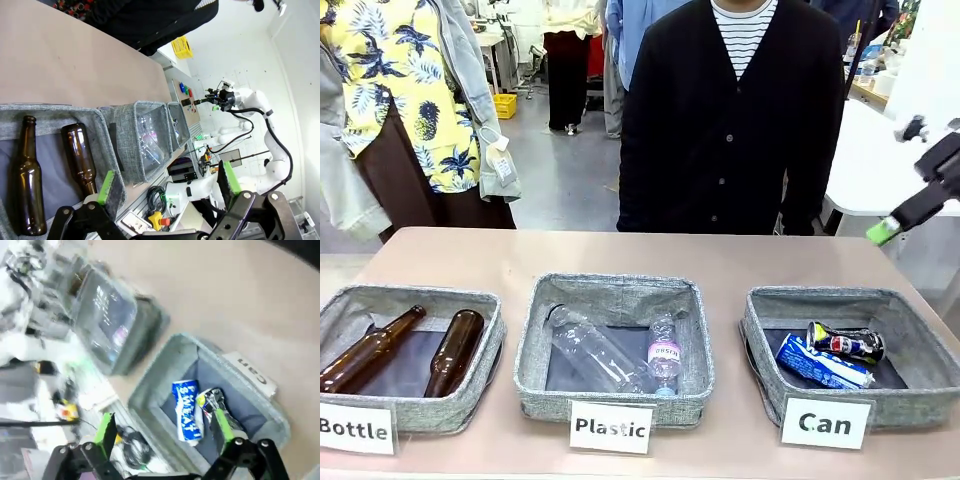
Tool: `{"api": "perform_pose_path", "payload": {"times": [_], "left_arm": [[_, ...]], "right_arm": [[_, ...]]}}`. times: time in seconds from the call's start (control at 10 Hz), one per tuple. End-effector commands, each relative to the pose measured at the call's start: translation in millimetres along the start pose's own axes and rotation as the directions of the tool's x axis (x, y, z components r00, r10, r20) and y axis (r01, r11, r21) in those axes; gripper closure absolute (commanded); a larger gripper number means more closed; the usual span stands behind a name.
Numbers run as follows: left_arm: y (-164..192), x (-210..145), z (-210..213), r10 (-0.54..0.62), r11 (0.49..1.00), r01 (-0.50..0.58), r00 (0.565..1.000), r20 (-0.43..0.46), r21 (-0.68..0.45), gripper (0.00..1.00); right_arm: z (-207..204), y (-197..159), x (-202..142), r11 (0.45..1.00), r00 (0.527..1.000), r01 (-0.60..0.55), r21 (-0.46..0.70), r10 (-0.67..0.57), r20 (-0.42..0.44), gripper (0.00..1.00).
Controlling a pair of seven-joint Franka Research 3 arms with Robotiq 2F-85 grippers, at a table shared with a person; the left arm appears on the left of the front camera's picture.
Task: Sort the can waste into the basket.
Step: Pick up the can waste from the table and place it in the right Fabric basket.
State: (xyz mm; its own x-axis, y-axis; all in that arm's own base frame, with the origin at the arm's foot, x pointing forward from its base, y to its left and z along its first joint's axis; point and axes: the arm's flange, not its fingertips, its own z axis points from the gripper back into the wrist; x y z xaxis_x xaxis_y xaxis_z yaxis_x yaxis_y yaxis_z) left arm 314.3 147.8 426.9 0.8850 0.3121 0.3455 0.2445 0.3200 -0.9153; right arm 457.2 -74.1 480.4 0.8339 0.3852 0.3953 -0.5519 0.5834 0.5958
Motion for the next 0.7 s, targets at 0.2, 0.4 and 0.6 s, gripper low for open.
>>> {"api": "perform_pose_path", "payload": {"times": [0.2, 0.4, 0.6], "left_arm": [[-2.4, 1.0, 2.2, 0.011, 1.000, -0.011, 1.000, -0.005, 0.004, 0.00], [-2.4, 1.0, 2.2, 0.011, 1.000, -0.011, 1.000, -0.005, 0.004, 0.00], [-2.4, 1.0, 2.2, 0.011, 1.000, -0.011, 1.000, -0.005, 0.004, 0.00]], "right_arm": [[-16.8, -9.9, -8.7, 0.861, 0.482, 0.254, 0.440, -0.507, 0.715, 0.00], [-50.6, 3.6, -6.2, 0.879, 0.601, 0.248, 0.407, -0.469, 0.647, 0.00], [-25.7, -23.5, -13.8, 0.859, 0.732, 0.323, 0.397, -0.493, 0.470, 0.00]]}}
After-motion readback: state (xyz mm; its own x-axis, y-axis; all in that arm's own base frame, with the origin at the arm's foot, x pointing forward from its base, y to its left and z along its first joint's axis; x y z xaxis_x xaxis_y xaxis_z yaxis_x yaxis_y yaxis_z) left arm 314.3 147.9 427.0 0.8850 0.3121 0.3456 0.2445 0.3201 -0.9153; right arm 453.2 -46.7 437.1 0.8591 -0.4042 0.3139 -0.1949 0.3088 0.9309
